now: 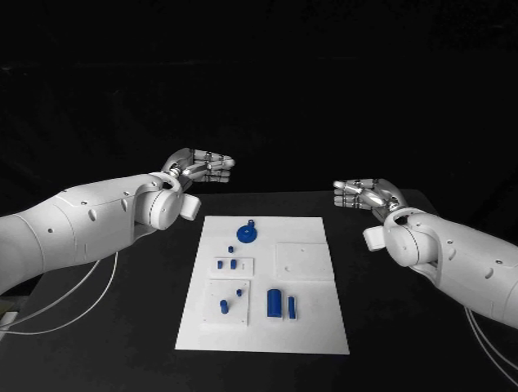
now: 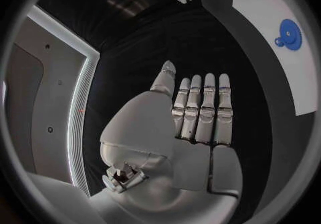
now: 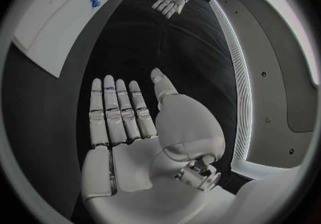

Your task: Assemble the parts on the task board

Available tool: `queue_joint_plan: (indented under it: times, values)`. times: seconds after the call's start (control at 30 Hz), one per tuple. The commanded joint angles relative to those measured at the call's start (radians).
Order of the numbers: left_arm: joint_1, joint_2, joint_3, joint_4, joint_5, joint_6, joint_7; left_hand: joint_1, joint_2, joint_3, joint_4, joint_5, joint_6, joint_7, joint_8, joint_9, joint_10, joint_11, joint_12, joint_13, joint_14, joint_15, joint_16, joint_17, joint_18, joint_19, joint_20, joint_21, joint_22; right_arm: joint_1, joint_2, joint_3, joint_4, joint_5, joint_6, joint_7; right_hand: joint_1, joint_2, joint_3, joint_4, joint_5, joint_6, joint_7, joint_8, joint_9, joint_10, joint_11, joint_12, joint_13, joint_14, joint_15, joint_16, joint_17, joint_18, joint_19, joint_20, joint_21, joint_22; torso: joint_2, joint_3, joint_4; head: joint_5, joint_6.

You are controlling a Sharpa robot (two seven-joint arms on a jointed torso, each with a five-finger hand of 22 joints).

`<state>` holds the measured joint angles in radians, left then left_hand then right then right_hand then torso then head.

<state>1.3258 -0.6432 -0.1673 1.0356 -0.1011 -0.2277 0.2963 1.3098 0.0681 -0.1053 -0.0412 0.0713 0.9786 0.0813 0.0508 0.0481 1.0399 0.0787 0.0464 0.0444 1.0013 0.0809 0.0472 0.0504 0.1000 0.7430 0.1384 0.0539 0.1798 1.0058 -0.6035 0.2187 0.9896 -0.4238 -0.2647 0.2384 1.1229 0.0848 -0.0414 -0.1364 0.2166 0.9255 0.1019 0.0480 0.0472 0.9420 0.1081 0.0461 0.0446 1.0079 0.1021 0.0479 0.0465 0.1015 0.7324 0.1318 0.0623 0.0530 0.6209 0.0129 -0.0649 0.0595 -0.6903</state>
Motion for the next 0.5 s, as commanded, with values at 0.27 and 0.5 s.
queue_joint_plan:
  times: [0.27,0.5]
  values:
    - [-0.067,-0.034,0.041,0.130,0.022,-0.132,0.054,-1.310,-0.068,0.105,0.041,-0.071,-0.979,-0.081,-0.051,-0.048,-1.040,-0.079,-0.046,-0.044,-1.001,-0.081,-0.047,-0.050,-0.100,-0.743,-0.138,-0.054,-0.180,0.009,-0.040,-0.050,0.133,0.091,-0.117,0.063,-1.123,-0.085,0.041,0.136,-0.217,-0.925,-0.102,-0.048,-0.047,-0.942,-0.108,-0.046,-0.045,-1.008,-0.102,-0.048,-0.046,-0.102,-0.732,-0.132,-0.062,-0.053,-0.051,-0.0088,0.0434,-0.040,0.060]
    - [-0.168,-0.083,0.102,0.325,0.060,-0.330,0.136,-1.310,-0.068,0.105,0.041,-0.071,-0.979,-0.081,-0.051,-0.048,-1.040,-0.079,-0.046,-0.044,-1.001,-0.081,-0.047,-0.050,-0.100,-0.743,-0.138,-0.054,-0.180,0.024,-0.101,-0.125,0.333,0.239,-0.290,0.161,-1.123,-0.085,0.041,0.136,-0.217,-0.925,-0.102,-0.048,-0.047,-0.942,-0.108,-0.046,-0.045,-1.008,-0.102,-0.048,-0.046,-0.102,-0.732,-0.132,-0.062,-0.053,-0.077,-0.0129,0.0648,-0.059,0.090]
